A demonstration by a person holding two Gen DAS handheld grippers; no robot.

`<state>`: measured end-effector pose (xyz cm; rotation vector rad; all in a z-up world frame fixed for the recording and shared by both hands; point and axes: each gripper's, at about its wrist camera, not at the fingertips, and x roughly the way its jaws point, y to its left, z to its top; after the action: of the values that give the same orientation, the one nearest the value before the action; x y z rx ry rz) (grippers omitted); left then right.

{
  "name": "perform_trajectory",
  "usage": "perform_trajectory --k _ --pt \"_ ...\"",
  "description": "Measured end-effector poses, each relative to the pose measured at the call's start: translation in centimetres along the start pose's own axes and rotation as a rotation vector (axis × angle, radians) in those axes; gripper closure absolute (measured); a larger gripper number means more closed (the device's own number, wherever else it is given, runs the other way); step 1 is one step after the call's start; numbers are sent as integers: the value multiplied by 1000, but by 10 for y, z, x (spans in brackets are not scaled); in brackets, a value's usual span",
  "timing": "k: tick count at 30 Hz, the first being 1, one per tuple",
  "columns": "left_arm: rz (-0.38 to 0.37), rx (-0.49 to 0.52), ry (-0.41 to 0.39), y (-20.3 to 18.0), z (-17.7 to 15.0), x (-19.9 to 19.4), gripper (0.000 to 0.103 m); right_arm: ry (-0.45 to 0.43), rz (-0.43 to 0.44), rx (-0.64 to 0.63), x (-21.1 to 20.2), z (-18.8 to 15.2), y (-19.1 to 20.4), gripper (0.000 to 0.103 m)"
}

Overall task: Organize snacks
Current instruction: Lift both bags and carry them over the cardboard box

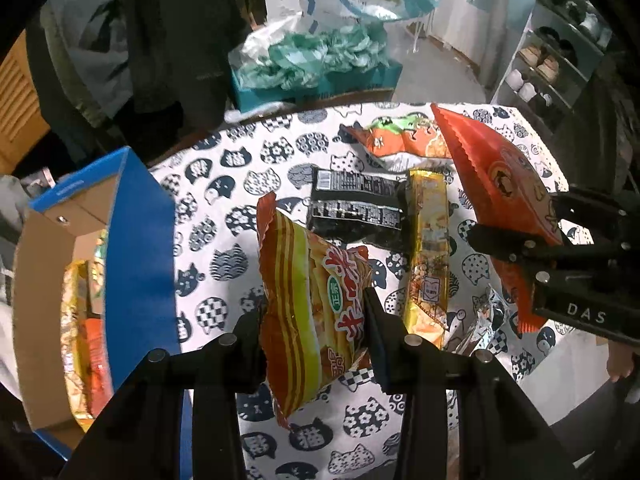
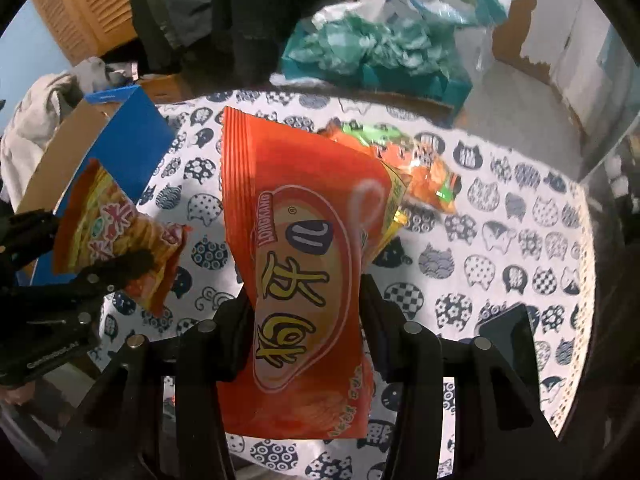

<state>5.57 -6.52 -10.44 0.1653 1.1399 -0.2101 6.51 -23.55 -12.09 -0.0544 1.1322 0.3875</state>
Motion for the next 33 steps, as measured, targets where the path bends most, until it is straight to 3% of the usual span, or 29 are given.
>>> perform_trajectory --k 14,33 --pt "70 20 -87 23 -3 -44 62 -47 0 -60 -14 12 28 56" --pt "95 -83 -134 79 -11 -76 62 -92 33 -134 -29 37 78 56"
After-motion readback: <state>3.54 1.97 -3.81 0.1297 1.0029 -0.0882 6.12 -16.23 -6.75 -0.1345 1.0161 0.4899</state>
